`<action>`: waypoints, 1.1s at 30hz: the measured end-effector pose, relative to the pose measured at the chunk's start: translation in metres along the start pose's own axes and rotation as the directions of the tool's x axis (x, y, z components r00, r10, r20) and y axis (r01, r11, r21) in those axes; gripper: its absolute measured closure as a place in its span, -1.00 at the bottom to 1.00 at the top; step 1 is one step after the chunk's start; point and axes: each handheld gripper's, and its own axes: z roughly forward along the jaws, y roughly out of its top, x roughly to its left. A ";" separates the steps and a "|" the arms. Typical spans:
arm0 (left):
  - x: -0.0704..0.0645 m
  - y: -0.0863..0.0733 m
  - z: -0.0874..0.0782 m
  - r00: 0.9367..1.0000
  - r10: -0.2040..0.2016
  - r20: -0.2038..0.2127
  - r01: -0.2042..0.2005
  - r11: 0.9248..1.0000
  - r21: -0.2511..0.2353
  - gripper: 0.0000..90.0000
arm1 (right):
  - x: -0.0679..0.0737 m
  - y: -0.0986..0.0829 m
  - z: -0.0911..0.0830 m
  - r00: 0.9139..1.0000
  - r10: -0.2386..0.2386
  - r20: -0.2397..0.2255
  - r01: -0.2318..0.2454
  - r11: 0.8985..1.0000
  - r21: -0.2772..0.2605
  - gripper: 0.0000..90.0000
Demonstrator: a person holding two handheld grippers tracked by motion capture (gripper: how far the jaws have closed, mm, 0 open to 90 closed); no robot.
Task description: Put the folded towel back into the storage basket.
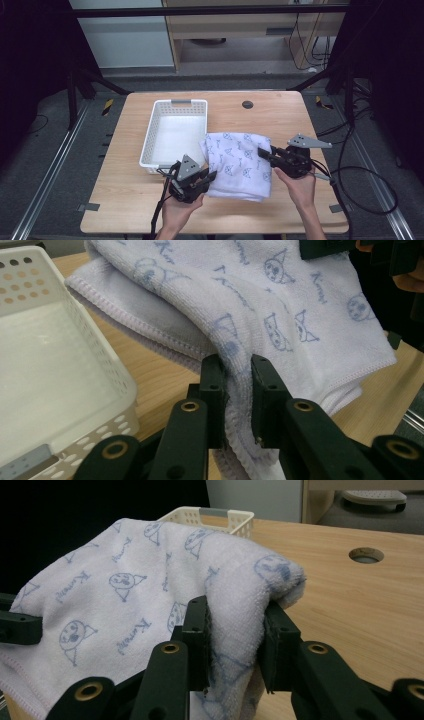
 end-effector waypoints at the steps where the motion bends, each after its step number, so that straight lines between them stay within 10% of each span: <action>1: 0.001 0.001 -0.001 1.000 -0.001 0.000 0.001 1.000 -0.005 0.73 | 0.001 0.002 0.000 1.000 0.001 -0.003 -0.002 1.000 -0.005 0.54; 33: 0.039 0.022 -0.039 0.999 -0.005 -0.050 0.002 0.998 -0.066 0.73 | 0.033 0.048 0.026 0.999 -0.052 -0.014 0.051 0.996 -0.073 0.53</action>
